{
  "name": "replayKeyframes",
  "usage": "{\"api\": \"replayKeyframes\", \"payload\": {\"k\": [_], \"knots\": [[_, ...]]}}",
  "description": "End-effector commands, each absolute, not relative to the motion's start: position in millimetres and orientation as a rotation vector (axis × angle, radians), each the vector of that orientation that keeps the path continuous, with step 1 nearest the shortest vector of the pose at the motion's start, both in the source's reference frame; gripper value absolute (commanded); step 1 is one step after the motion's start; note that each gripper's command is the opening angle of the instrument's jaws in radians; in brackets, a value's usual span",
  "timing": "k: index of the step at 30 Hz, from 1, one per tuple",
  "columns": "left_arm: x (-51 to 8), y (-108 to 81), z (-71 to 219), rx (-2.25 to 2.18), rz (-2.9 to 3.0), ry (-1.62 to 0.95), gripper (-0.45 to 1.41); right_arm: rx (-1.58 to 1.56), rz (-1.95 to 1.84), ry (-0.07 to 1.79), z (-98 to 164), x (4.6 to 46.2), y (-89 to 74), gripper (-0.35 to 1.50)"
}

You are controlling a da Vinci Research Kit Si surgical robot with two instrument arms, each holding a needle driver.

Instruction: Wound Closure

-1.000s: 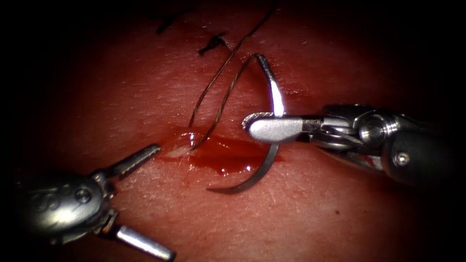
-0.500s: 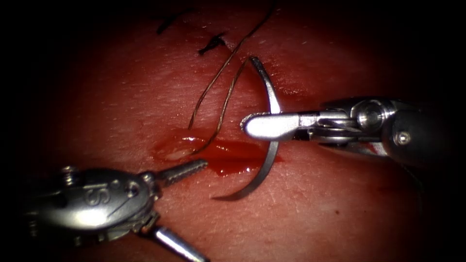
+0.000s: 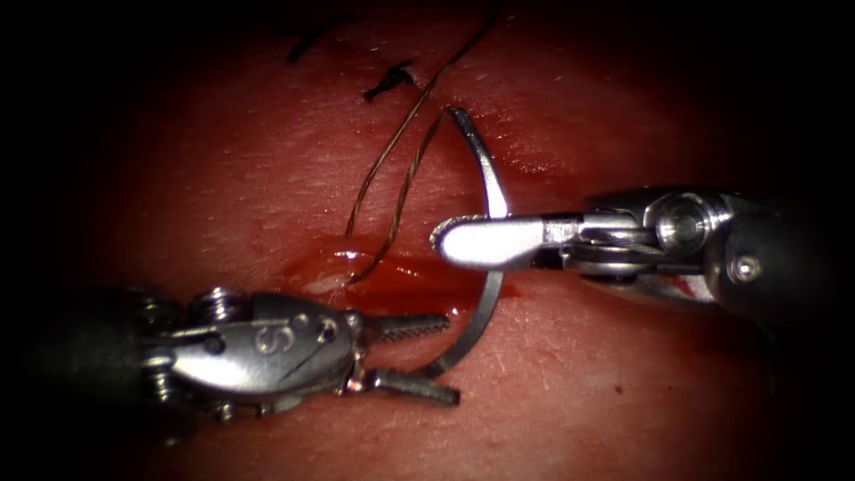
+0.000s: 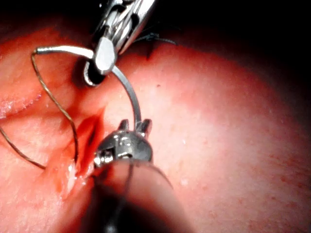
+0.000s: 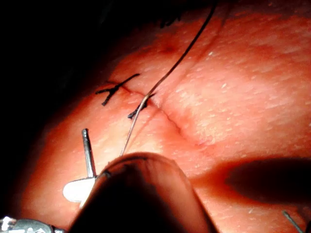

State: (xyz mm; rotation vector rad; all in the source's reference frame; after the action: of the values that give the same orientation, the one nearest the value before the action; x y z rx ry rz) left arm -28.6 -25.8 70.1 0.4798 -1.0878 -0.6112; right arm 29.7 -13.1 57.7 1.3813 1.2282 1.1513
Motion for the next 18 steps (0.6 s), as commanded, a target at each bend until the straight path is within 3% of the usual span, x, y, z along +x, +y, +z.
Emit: {"api": "replayKeyframes", "payload": {"k": [1, 15, 16, 18], "knots": [[-29.1, -26.2, 70.3, 0.477, -0.600, -1.079, -0.45, 1.381, 1.149, 1.231, 58.0, 30.5, -12.7, -0.35], [-28.1, -25.9, 67.7, 0.379, -0.733, -0.980, -0.45, 1.381, 1.147, 1.250, 57.7, 30.6, -12.8, -0.35], [-28.0, -25.9, 67.5, 0.377, -0.739, -0.974, -0.45, 1.367, 1.143, 1.272, 57.7, 30.6, -12.7, 0.24], [-27.8, -25.8, 67.1, 0.355, -0.733, -0.967, -0.45, 1.353, 1.160, 1.290, 57.6, 30.7, -12.5, 1.06]]}}
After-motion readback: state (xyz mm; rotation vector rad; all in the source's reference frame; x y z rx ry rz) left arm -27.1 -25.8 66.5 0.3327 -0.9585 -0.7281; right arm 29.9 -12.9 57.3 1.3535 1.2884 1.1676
